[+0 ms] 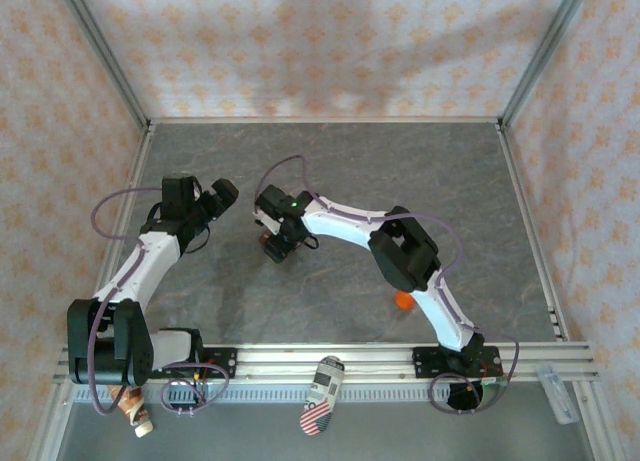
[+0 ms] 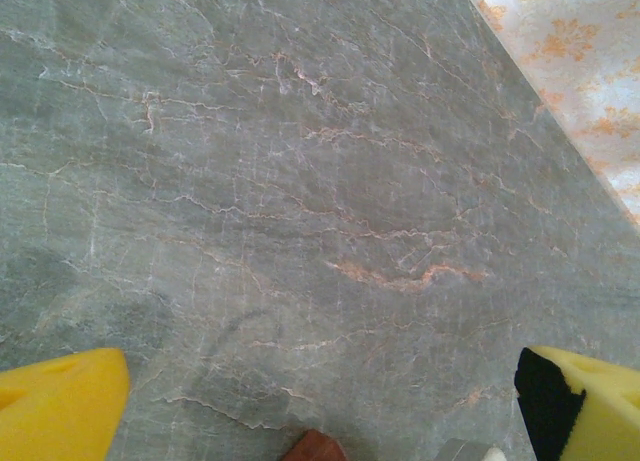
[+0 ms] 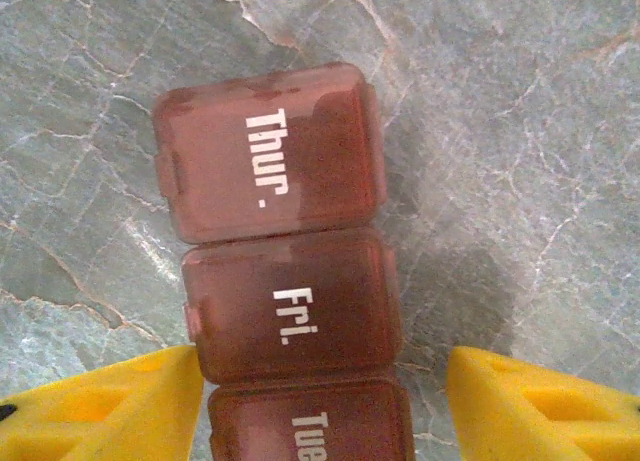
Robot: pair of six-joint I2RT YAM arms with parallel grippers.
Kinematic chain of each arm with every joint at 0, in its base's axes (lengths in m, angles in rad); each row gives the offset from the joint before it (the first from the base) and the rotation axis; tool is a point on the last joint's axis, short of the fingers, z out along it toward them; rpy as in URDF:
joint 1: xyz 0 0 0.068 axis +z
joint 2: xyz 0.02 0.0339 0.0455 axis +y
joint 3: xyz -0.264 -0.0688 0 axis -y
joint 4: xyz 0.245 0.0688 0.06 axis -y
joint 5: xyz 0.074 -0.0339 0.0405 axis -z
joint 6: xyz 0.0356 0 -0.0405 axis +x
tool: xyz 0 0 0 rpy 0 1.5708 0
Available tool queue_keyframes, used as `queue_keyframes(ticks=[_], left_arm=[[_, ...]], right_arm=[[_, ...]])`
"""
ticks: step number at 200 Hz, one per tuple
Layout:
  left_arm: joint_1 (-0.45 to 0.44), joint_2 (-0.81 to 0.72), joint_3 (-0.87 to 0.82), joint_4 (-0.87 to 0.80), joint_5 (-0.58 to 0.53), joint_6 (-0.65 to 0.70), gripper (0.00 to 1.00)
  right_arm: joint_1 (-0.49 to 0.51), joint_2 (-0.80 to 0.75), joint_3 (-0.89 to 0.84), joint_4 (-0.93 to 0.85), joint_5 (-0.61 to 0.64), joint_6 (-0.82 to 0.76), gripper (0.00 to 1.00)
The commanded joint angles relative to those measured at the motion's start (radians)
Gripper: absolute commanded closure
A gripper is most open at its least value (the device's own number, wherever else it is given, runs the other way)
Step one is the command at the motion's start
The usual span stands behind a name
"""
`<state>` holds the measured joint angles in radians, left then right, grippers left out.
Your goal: Sort the pills into containers
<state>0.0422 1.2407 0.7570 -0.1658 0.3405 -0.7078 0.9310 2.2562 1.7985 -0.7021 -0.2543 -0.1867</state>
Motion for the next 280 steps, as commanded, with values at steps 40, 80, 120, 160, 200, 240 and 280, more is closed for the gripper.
queue_keyframes(ticks=[40,80,120,160,200,240,280], left_arm=[[0.016,0.01,0.031,0.014,0.019,-0.009,0.0],[0.018,0.008,0.031,0.015,0.023,-0.009,0.0],[0.018,0.004,0.033,0.015,0.031,-0.013,0.0],[0.018,-0.018,0.031,0.024,0.082,-0.034,0.0],[0.015,-0.049,0.009,0.087,0.188,-0.103,0.0],[-0.039,-0.088,0.01,0.129,0.207,-0.164,0.0],[-0.188,-0.092,0.063,0.124,0.169,-0.176,0.0]], right_arm=[[0.009,-0.014,-0.033,-0.01,0.015,-0.001,0.4],[0.011,-0.026,-0.061,0.004,0.015,0.002,0.49],[0.01,-0.068,-0.096,0.024,0.021,0.018,0.67],[0.008,-0.182,-0.185,0.102,0.064,0.109,0.72],[-0.021,-0.335,-0.299,0.171,0.093,0.191,0.72],[-0.063,-0.486,-0.399,0.195,0.134,0.237,0.71],[-0.104,-0.631,-0.503,0.2,0.154,0.26,0.71]])
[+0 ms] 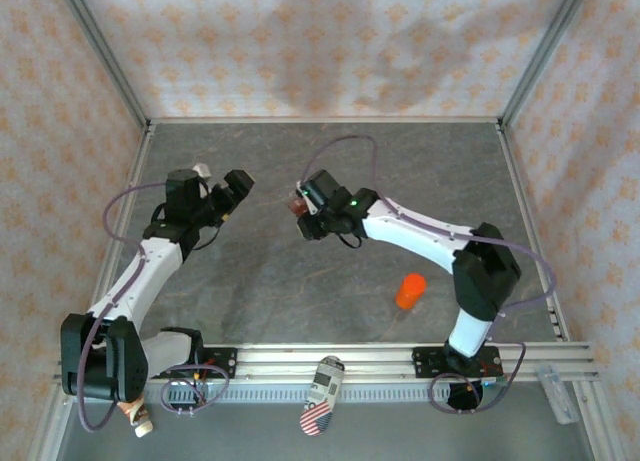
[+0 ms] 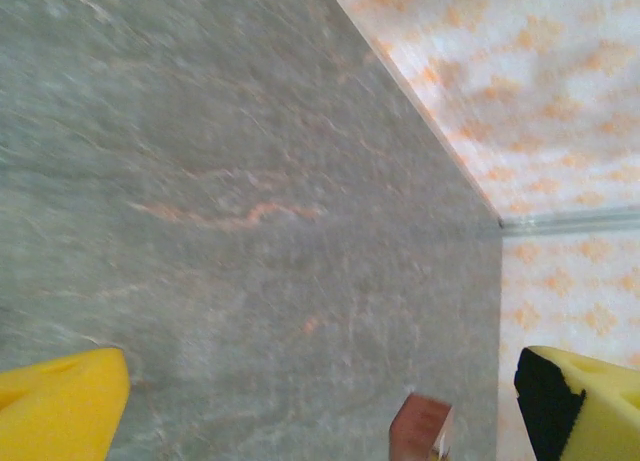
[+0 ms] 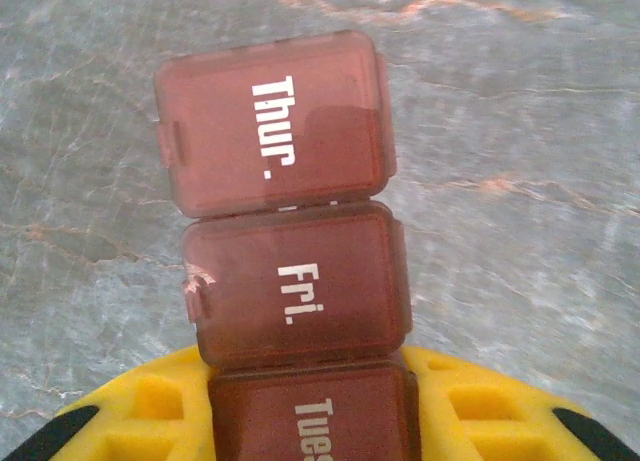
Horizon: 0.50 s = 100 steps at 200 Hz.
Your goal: Sort the pills into containers
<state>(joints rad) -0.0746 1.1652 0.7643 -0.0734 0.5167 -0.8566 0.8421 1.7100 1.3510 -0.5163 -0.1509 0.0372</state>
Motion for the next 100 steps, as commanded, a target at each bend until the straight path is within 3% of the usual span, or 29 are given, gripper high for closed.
queue_keyframes(ticks=[1,57,100], left_arm=[[-0.076,-0.017,0.056,0.033,-0.008,-0.028,0.0],[-0.235,-0.037,0.012,0.208,-0.035,-0.149,0.0],[-0.316,-0.047,-0.014,0.316,-0.069,-0.22,0.0]], right_arm=[[-0.015,-0.088,-0.057,0.015,0.052,0.036,0.71],[-0.028,-0.251,-0.14,-0.01,0.078,0.073,0.7],[-0.027,-0.26,-0.134,-0.012,0.047,0.112,0.7]])
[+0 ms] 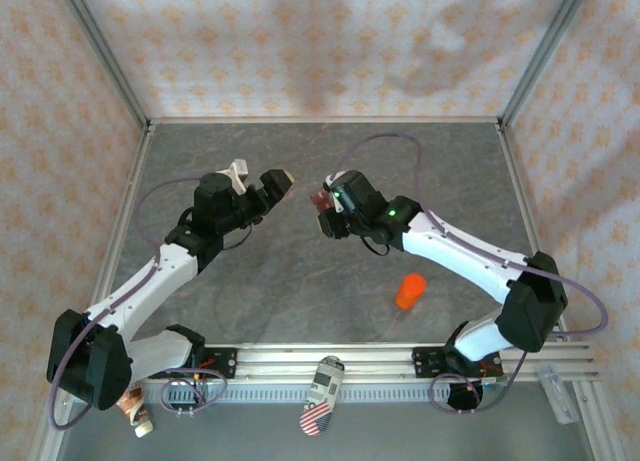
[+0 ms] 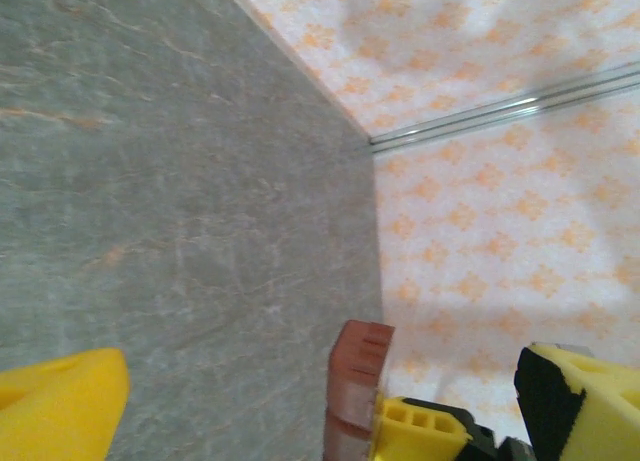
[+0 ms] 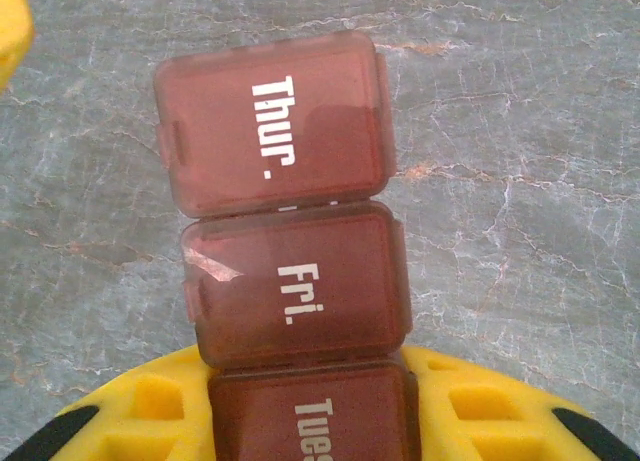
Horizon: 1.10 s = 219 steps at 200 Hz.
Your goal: Sort the pills into containers
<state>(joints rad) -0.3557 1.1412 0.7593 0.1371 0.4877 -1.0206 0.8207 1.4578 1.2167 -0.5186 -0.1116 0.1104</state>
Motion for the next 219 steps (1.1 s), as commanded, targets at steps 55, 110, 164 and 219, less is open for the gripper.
queue_keyframes(ticks=[55,110,164,219], left_arm=[[-0.099,-0.004,0.009,0.138,-0.068,-0.069,0.0],[-0.134,0.041,-0.004,0.205,-0.074,-0.104,0.0],[-0.163,0.071,-0.021,0.232,-0.084,-0.111,0.0],[-0.177,0.106,-0.019,0.265,-0.089,-0.121,0.0]], right_arm=[[-0.006,0.028,0.02,0.005,-0.02,0.061,0.7],[-0.007,0.055,0.039,0.004,-0.021,0.06,0.7],[-0.007,0.067,0.044,0.012,-0.022,0.063,0.7],[-0.006,0.071,0.046,0.021,-0.031,0.066,0.7]])
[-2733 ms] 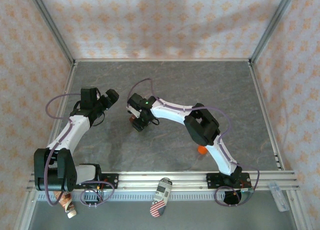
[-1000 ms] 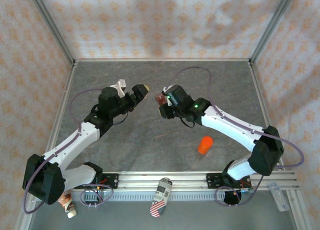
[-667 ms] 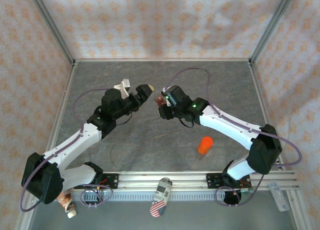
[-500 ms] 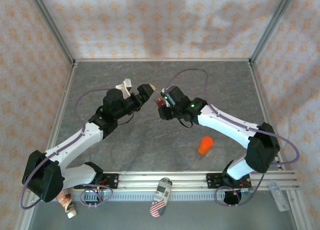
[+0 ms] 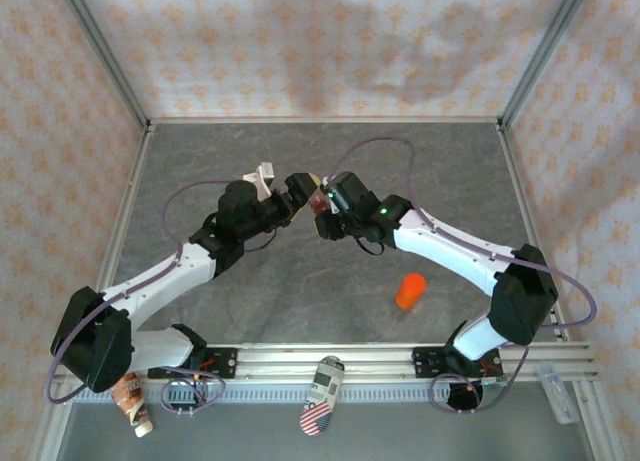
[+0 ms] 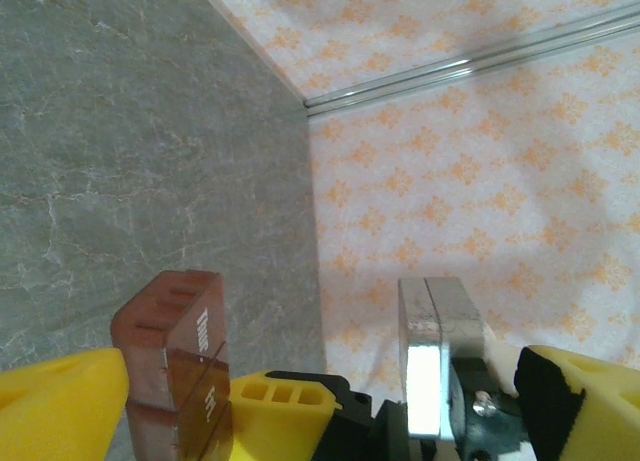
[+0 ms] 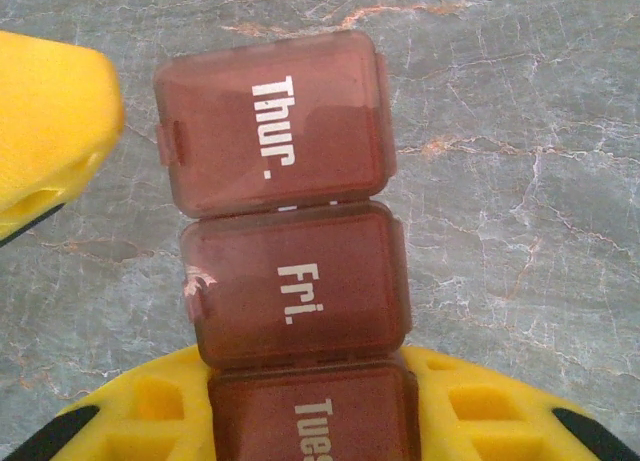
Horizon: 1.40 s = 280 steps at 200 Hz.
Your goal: Sort the pills into containers
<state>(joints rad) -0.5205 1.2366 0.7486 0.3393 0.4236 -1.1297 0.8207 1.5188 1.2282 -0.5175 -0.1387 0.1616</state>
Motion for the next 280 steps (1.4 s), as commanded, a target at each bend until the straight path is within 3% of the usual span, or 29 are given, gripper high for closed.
queue_keyframes(ticks=[1,162,280], left_arm=[[-0.012,0.012,-0.009,0.063,-0.026,-0.012,0.0],[-0.032,0.062,-0.008,0.181,-0.029,-0.084,0.0],[-0.052,-0.027,-0.012,0.282,-0.064,-0.2,0.0]], right_arm=[[-0.006,0.01,0.035,0.02,-0.005,0.015,0.7],[-0.007,0.016,0.015,0.051,-0.023,0.038,0.7],[-0.008,0.05,0.004,0.063,0.009,0.047,0.71]])
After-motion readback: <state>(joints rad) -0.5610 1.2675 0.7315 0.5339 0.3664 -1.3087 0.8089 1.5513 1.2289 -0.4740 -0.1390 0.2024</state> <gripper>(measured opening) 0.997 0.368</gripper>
